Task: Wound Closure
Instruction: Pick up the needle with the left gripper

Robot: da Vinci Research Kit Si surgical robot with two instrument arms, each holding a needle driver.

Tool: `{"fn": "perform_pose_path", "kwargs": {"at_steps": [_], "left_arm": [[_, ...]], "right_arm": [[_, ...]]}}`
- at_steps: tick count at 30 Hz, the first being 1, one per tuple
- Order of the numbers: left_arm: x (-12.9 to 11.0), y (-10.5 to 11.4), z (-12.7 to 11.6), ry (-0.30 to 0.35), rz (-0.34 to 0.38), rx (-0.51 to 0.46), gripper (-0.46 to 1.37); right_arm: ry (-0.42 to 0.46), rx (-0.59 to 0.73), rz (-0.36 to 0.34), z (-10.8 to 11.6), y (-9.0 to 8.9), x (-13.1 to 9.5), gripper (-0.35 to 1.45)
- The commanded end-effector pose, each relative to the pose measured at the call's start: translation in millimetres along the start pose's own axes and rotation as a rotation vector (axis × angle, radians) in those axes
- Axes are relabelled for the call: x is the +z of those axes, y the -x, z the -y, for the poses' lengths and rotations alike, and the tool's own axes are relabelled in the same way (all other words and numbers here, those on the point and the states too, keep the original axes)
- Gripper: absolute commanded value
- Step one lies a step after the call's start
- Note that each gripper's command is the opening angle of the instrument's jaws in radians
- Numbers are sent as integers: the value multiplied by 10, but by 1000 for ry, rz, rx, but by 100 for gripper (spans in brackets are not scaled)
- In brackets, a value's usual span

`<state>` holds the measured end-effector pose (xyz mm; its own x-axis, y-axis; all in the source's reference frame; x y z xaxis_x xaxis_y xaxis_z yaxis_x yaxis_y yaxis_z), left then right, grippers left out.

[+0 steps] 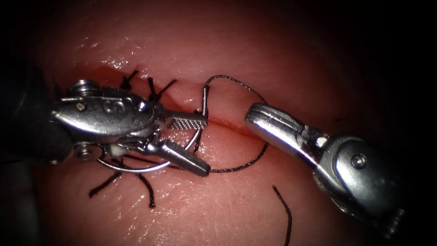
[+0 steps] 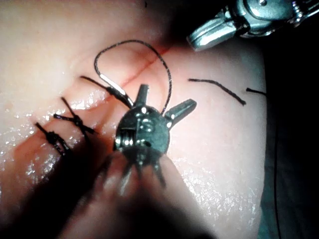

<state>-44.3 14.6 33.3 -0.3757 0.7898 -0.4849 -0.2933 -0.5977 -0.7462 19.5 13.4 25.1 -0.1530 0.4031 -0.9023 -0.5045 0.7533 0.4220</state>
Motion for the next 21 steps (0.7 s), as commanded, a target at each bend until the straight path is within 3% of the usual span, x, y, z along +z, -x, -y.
{"fn": "perform_pose_path", "kwargs": {"at_steps": [1,12,16,21], "left_arm": [[-1,-1,0,-4,0,-1,63],[-11,0,-8,4,12,9,62],[-18,4,-9,-36,90,20,83],[-24,7,-8,-120,155,57,67]], "right_arm": [[1,0,0,0,0,0,-35],[-1,1,-3,-1,-1,-3,-35],[-3,1,-3,-2,-1,-5,-35],[-4,1,-3,-2,-1,-5,-35]]}}
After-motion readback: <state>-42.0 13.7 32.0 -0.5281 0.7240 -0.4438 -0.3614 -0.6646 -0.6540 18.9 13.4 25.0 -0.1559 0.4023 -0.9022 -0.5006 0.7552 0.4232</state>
